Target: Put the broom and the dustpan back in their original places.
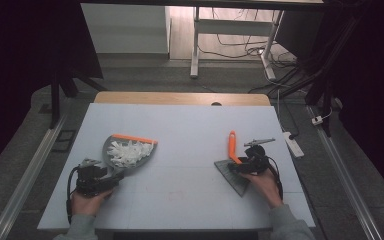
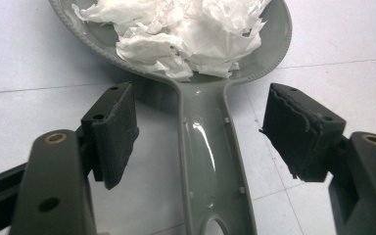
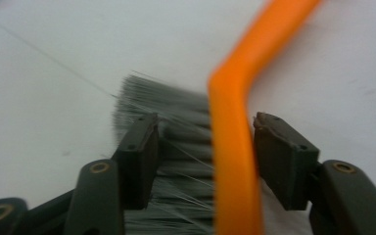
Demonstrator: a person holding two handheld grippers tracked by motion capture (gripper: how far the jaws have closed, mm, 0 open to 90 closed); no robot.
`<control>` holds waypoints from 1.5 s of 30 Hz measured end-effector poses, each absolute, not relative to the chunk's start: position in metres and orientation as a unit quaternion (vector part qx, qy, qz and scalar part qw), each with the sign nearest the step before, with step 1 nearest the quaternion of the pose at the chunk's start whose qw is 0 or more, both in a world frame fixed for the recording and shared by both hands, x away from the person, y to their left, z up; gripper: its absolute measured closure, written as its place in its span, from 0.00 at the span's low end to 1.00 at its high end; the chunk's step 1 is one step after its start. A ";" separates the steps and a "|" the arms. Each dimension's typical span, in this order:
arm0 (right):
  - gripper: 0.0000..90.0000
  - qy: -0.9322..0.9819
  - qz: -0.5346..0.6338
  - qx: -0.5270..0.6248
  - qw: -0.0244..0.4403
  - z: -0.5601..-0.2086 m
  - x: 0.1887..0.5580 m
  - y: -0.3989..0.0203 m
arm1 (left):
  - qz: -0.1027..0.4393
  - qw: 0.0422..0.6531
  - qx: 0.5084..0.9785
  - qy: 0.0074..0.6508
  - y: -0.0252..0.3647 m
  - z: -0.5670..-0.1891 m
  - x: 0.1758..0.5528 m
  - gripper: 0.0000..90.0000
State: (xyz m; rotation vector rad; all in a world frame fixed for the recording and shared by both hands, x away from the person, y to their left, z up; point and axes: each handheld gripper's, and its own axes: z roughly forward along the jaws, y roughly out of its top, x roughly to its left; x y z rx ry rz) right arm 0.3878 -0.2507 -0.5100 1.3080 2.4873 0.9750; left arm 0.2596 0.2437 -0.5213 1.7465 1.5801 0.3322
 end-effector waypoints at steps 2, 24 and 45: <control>0.44 0.834 0.324 0.439 0.087 -0.509 0.387 -0.249 | 0.131 0.373 0.682 0.615 0.244 -0.521 0.259 0.33; 0.47 0.842 0.389 0.350 0.132 -0.489 0.356 -0.252 | 0.142 0.380 0.745 0.530 0.232 -0.498 0.255 0.36; 0.48 0.839 0.406 0.331 0.144 -0.492 0.319 -0.282 | 0.104 0.398 0.793 0.449 0.228 -0.505 0.255 0.38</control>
